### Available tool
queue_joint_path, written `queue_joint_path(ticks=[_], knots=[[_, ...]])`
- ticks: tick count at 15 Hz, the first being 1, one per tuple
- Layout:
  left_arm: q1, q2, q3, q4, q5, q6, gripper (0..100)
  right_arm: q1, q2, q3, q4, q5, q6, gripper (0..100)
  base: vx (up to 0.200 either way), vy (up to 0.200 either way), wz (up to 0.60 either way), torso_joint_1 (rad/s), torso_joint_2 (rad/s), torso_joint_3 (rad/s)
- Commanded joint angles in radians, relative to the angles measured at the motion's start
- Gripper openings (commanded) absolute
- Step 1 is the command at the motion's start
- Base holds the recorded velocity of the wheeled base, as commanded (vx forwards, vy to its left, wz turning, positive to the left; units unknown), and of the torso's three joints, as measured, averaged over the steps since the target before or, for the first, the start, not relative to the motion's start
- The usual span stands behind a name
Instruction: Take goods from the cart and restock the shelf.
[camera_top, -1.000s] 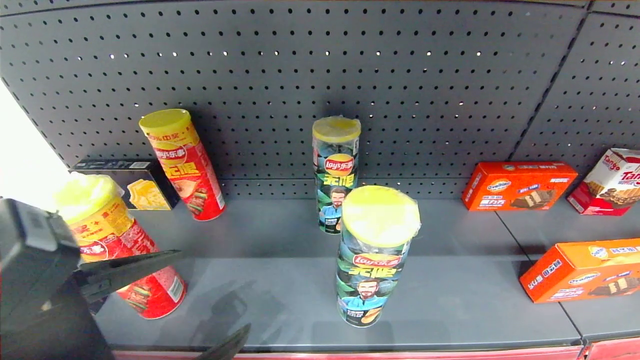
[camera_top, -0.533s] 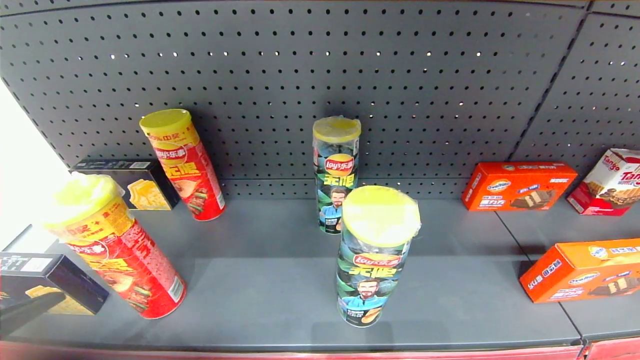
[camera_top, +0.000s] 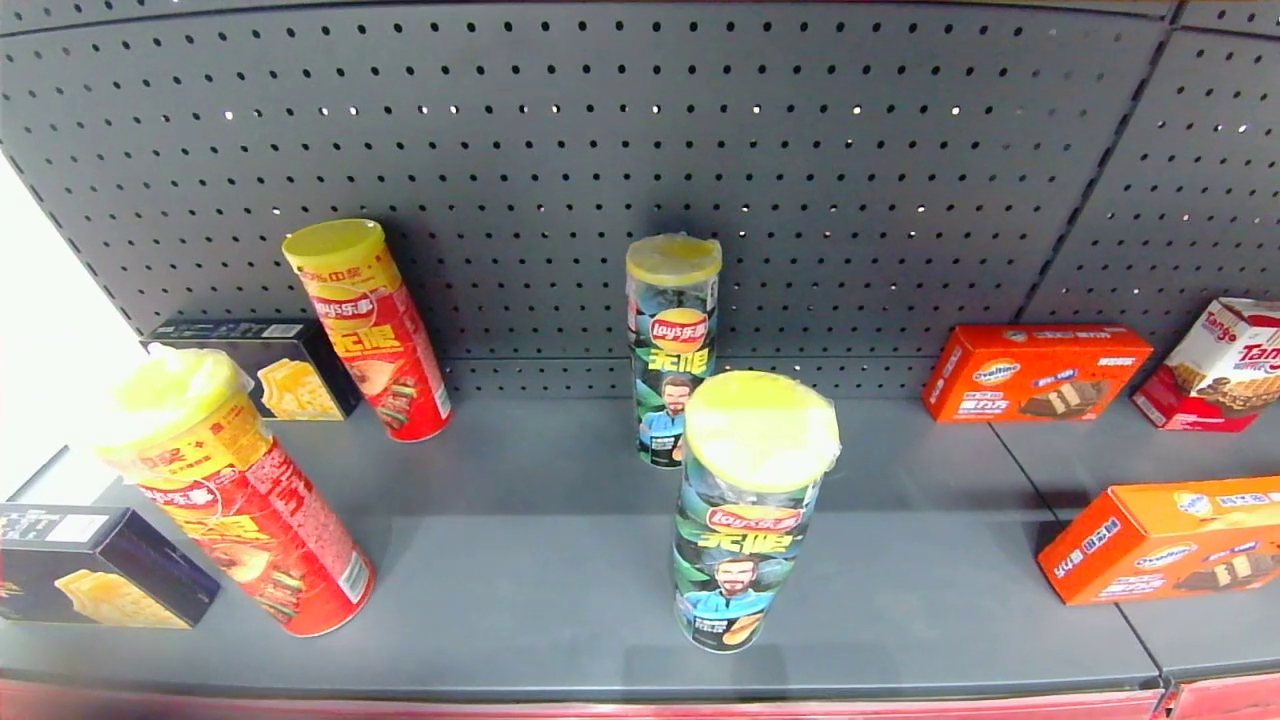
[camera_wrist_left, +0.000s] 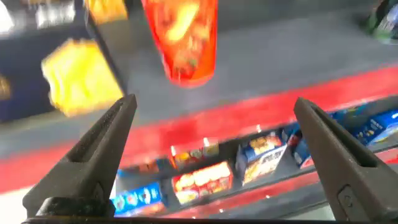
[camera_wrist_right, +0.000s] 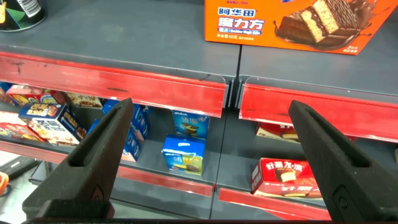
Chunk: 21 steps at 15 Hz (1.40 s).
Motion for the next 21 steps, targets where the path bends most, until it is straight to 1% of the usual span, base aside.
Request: queue_joint_path(ticks=[1,3,5,7,8,10,11,19,20,21], knots=[[0.035,-0.128,0.024,0.048,-0.016,-0.011,100,0.0,0.0,0.0,0.0,0.0,-0.001,100,0.0,0.0,0.0,0.0,0.0,0.0],[0.038,-0.131,0.024,0.048,-0.019,-0.008,100,0.0,0.002,0.0,0.0,0.0,-0.001,100,0.0,0.0,0.0,0.0,0.0,0.0],[0.04,-0.131,0.024,0.048,-0.015,-0.015,100,0.0,0.002,0.0,0.0,0.0,-0.001,100,0.0,0.0,0.0,0.0,0.0,0.0],[0.038,-0.131,0.024,0.048,-0.016,-0.003,100,0.0,0.002,0.0,0.0,0.0,-0.001,100,0.0,0.0,0.0,0.0,0.0,0.0],[0.04,-0.131,0.024,0.048,-0.004,0.002,100,0.0,0.002,0.0,0.0,0.0,-0.001,100,0.0,0.0,0.0,0.0,0.0,0.0],[0.04,-0.131,0.024,0.048,0.076,0.006,100,0.0,0.002,0.0,0.0,0.0,-0.001,100,0.0,0.0,0.0,0.0,0.0,0.0],[0.041,-0.131,0.024,0.048,0.093,0.006,100,0.0,0.0,0.0,0.0,0.0,-0.001,100,0.0,0.0,0.0,0.0,0.0,0.0],[0.04,-0.131,0.024,0.048,0.09,0.008,100,0.01,0.009,0.0,0.003,0.002,-0.008,100,0.0,0.0,0.0,0.0,0.0,0.0],[0.04,-0.131,0.024,0.048,0.09,0.006,100,0.014,0.127,-0.126,-0.051,-0.008,0.016,100,0.0,0.0,0.0,0.0,0.0,0.0],[0.04,-0.131,0.024,0.048,0.09,0.008,100,0.039,0.33,-0.304,-0.069,-0.011,0.068,100,0.0,0.0,0.0,0.0,0.0,0.0]])
